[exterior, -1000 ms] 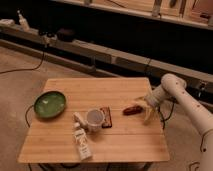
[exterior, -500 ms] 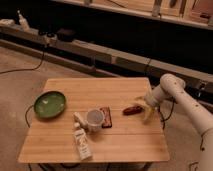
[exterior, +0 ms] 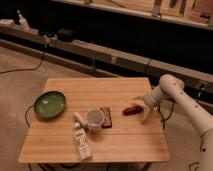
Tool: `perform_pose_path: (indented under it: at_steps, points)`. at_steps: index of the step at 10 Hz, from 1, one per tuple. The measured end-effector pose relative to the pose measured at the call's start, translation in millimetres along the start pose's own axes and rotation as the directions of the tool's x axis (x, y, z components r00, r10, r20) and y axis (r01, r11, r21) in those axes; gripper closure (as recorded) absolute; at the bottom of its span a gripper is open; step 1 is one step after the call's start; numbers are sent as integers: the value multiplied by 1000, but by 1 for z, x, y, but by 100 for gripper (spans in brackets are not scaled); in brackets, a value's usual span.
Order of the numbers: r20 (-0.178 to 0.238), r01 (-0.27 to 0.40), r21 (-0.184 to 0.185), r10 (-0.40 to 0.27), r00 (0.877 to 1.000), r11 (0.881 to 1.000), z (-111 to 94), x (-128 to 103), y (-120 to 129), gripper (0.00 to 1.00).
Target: Place the pepper in the ceramic cup
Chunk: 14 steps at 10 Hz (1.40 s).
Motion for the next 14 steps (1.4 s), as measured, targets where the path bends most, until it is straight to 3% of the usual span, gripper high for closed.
perform_pose_path:
  at_steps: [3,7,8,14]
  points:
    - [-6,-9,10,9,1000,1000,9,4,2,20]
    - [7,-49,-6,49,999,999,21,9,8,20]
    - [18,-54,-15,54,998,998,22,8,10,24]
    - [60,-60,-64,63,996,996,27,6,14,84]
